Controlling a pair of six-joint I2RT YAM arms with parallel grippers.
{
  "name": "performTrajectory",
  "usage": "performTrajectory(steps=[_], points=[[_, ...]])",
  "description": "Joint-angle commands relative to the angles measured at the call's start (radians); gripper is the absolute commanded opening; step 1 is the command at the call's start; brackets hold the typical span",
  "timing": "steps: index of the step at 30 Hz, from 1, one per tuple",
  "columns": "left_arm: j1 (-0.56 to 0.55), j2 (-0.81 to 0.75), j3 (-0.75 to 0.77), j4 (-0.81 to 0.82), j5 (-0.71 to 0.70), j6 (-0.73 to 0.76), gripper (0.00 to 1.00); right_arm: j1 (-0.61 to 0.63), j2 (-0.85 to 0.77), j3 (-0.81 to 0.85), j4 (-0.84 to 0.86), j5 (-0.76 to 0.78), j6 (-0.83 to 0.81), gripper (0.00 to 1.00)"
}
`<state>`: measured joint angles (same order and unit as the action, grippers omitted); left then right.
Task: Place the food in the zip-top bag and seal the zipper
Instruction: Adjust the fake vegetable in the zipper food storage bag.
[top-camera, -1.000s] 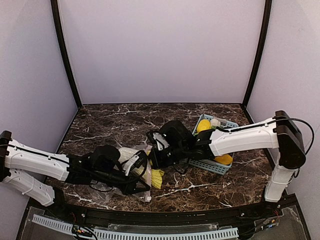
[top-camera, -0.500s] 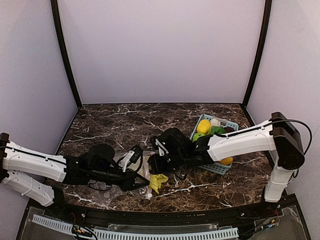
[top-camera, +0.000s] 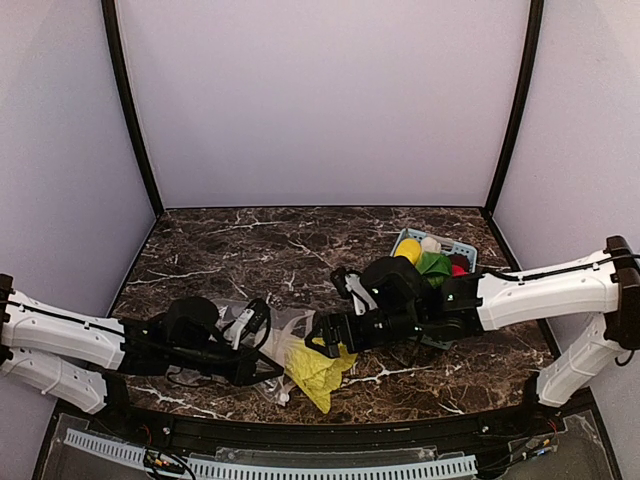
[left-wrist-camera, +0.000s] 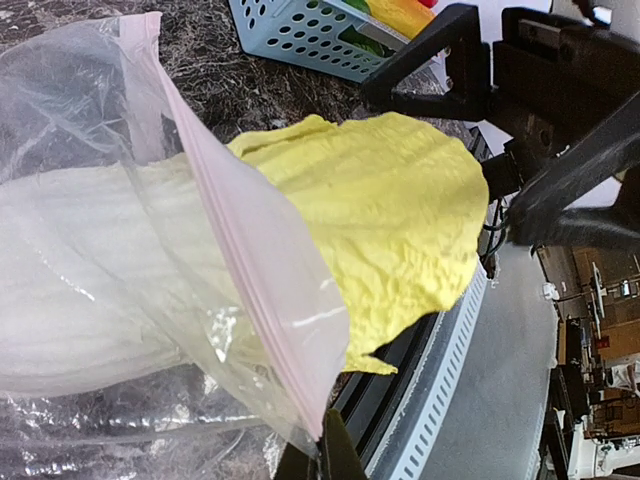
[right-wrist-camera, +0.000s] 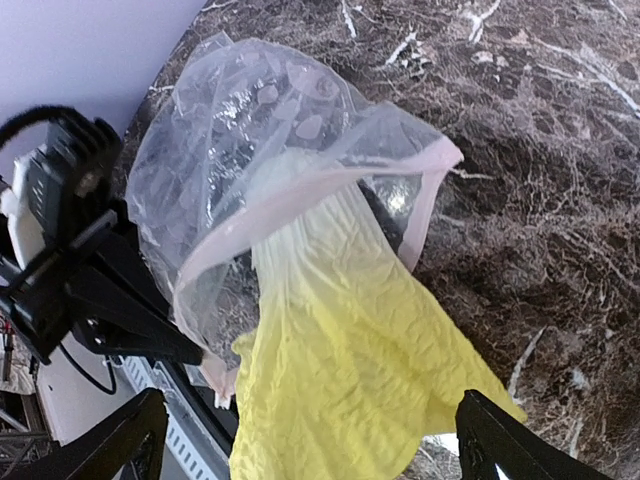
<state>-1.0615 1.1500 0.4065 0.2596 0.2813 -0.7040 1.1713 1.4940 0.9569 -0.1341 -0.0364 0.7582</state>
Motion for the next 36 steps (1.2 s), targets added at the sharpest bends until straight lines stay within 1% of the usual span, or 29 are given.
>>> performTrajectory(steps=[1,8,19,22,25,31,36], points=[[0.014,-0.012,-0.003,-0.017,0.017,0.003,0.01,0.018,-0.002,-0.076,0.0,0.015,-0.05,0.99],[0.016,0.005,0.003,-0.014,0.033,0.008,0.01,0.019,0.021,-0.167,0.124,-0.033,-0.079,0.99],[0.017,0.034,0.026,-0.001,0.085,0.021,0.01,0.019,0.12,-0.185,0.339,-0.016,-0.171,0.99],[0.017,0.041,0.032,-0.007,0.099,0.027,0.01,0.017,0.152,-0.185,0.396,-0.022,-0.188,0.96],[0.016,0.048,0.039,-0.01,0.109,0.03,0.0,0.017,0.192,-0.176,0.435,-0.038,-0.201,0.88],[0.016,0.053,0.044,-0.009,0.116,0.032,0.01,0.016,0.235,-0.175,0.489,-0.054,-0.207,0.66],[0.018,0.063,0.045,-0.001,0.126,0.029,0.01,0.014,0.235,-0.195,0.606,-0.101,-0.192,0.37]])
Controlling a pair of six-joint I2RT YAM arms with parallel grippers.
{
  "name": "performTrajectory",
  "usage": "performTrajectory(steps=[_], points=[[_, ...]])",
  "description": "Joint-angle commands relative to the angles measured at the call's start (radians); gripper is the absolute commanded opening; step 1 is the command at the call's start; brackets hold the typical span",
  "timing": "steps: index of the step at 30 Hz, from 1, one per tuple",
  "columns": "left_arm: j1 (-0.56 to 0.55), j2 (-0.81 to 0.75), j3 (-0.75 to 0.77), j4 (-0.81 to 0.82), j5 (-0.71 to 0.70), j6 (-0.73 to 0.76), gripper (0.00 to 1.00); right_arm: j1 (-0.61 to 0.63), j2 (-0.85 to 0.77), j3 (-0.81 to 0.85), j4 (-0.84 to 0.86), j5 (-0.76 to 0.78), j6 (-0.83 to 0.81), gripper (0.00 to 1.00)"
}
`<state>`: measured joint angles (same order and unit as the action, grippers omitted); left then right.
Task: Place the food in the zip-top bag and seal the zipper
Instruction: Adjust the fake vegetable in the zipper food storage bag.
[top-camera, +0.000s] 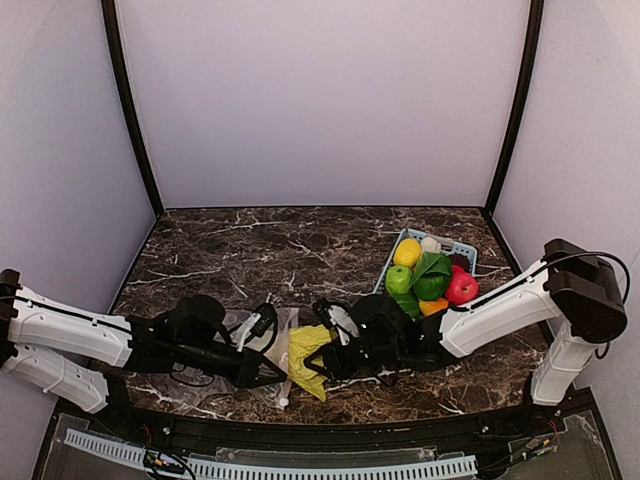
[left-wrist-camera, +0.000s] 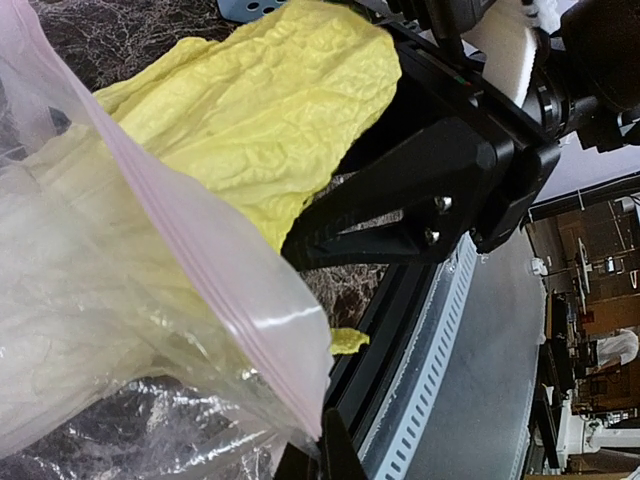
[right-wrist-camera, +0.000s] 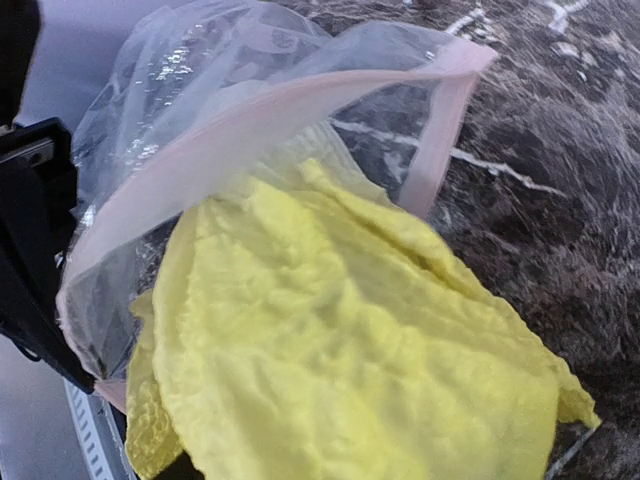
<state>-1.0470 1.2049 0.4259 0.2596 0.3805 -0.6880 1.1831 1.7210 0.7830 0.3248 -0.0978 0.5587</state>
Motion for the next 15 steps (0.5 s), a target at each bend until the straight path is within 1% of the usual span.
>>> performTrajectory(steps=[1,3,6,11,12,15], points=[[0.003,0.009,0.024,0.001,0.03,0.013,0.01,0.001,0.007,-0.025,0.169,-0.051,0.013,0.31],[0.005,0.011,0.024,0.007,0.034,0.013,0.01,0.0,0.009,-0.028,0.208,-0.075,0.017,0.17],[0.006,0.015,0.025,0.017,0.048,0.014,0.01,-0.001,0.008,-0.025,0.248,-0.111,0.012,0.01],[0.011,0.018,0.029,0.02,0.08,0.023,0.01,-0.002,-0.015,-0.018,0.334,-0.17,0.005,0.0],[0.011,0.017,0.03,0.021,0.087,0.025,0.01,-0.002,-0.008,-0.008,0.335,-0.176,0.006,0.0],[0.011,0.01,0.045,0.03,0.109,0.025,0.01,0.007,0.052,0.062,0.268,-0.187,-0.011,0.0]])
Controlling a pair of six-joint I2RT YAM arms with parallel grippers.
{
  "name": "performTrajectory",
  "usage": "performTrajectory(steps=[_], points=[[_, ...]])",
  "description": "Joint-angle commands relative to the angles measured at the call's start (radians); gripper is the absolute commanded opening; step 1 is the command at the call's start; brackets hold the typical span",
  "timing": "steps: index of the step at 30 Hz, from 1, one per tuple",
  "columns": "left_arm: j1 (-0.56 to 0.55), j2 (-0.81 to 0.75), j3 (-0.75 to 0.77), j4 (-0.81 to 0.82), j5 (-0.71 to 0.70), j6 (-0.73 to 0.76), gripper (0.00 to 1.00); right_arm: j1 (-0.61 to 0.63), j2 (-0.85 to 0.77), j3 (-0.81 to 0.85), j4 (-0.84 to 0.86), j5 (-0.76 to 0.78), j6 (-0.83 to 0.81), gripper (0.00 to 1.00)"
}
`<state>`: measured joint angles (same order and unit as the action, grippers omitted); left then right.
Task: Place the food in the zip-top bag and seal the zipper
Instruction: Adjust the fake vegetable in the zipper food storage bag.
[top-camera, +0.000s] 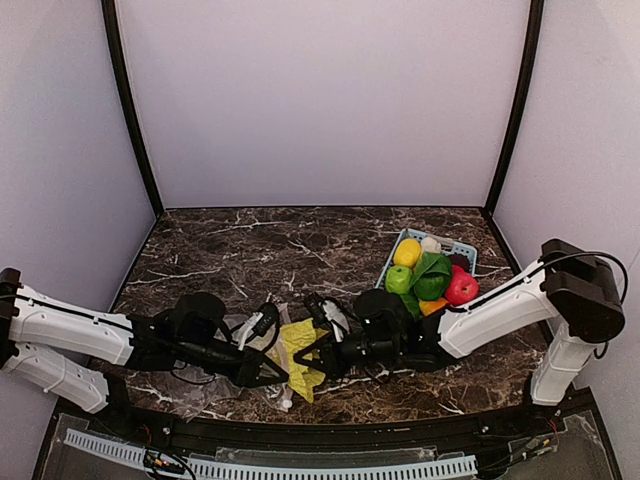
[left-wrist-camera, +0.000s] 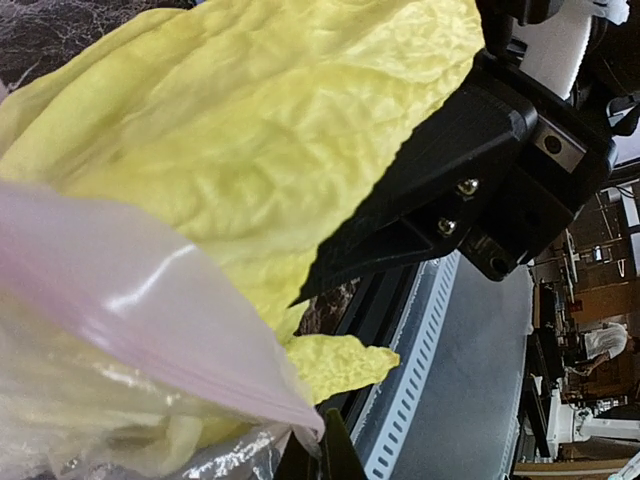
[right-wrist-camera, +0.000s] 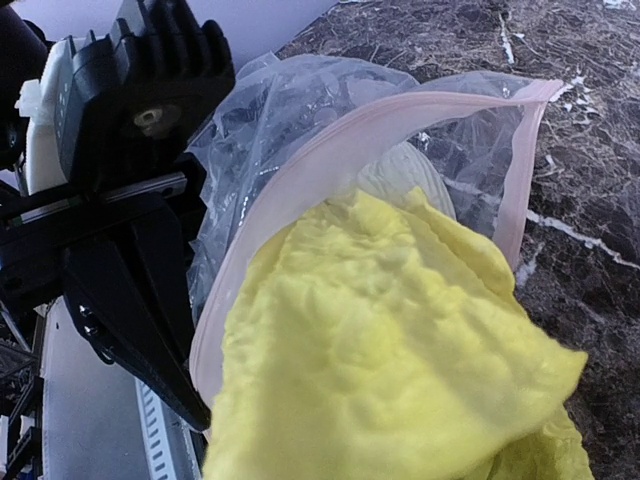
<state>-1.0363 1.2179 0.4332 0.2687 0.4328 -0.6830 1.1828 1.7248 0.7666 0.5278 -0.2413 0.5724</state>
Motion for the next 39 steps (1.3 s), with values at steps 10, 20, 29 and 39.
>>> performTrajectory(steps=[10,20,29,39], points=[[0.001,0.022,0.093,0.087,0.189,0.026,0.01,0.02,0.224,0.218,0.034,-0.106,-0.026,0.0],[0.001,-0.01,0.088,0.003,0.118,0.04,0.02,0.003,0.106,0.145,0.058,-0.093,-0.01,0.0],[0.002,-0.203,0.186,-0.371,-0.044,0.086,0.7,-0.001,-0.014,0.042,-0.059,-0.045,-0.066,0.0],[0.074,-0.198,0.404,-0.766,-0.192,0.21,0.83,0.0,0.002,0.033,-0.074,-0.065,-0.072,0.0]])
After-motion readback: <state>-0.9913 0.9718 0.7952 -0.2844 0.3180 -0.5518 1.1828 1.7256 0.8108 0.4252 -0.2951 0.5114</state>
